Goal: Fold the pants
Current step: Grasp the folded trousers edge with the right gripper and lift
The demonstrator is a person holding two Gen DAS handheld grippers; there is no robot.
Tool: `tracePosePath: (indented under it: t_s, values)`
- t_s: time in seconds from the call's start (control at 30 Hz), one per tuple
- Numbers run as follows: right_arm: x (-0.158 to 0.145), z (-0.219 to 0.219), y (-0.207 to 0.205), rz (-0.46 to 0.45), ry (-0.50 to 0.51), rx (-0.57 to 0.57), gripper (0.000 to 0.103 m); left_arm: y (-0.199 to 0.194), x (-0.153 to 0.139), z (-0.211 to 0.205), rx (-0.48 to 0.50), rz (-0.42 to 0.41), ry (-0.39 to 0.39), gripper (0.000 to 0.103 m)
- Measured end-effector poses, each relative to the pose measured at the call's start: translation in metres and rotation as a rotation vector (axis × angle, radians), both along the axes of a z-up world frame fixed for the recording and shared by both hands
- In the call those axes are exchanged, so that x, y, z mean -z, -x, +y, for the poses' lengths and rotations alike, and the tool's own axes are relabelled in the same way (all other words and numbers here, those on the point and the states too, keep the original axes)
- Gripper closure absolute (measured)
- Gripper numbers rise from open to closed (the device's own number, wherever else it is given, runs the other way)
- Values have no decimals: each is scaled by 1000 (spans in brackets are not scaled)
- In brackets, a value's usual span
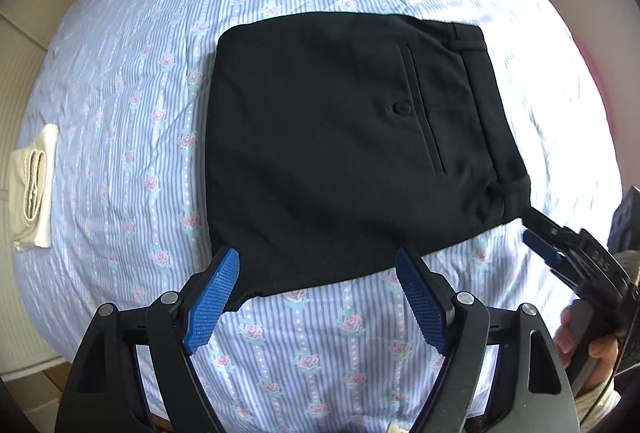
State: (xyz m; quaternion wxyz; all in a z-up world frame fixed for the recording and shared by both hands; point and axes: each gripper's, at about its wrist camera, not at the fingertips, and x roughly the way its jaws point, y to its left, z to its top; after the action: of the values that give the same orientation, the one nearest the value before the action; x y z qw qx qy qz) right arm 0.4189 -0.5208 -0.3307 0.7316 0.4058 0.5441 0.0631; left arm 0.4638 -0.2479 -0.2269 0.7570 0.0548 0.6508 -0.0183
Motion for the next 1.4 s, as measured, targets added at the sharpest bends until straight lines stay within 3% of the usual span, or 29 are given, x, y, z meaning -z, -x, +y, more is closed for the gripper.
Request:
tracePosePath:
  t_s: [0.13,0.43,0.83,1.0,1.13,1.27,1.4]
  values:
    - [28,10,6,11,-98,25,31,9,7,-11,47,1,-54,22]
    - [64,19,-24,-52,-219,47,32,13,16,-18,45,19,-41,22]
    - [57,34,-65,-113,-193,8,33,16,28,8,-76,8,-21,21]
    - [45,41,-66,-52,-78,10,47,9,33,32,-162,26,30,21]
    - [29,57,-73,-3,69,-13,62,-2,37,57,-203,23,52,21]
    - [9,81,-83,36,266,-52,66,-14,38,89,-248,15,111,21]
    - [2,100,-92,66,389,-78,66,-29,41,126,-257,-6,200,21]
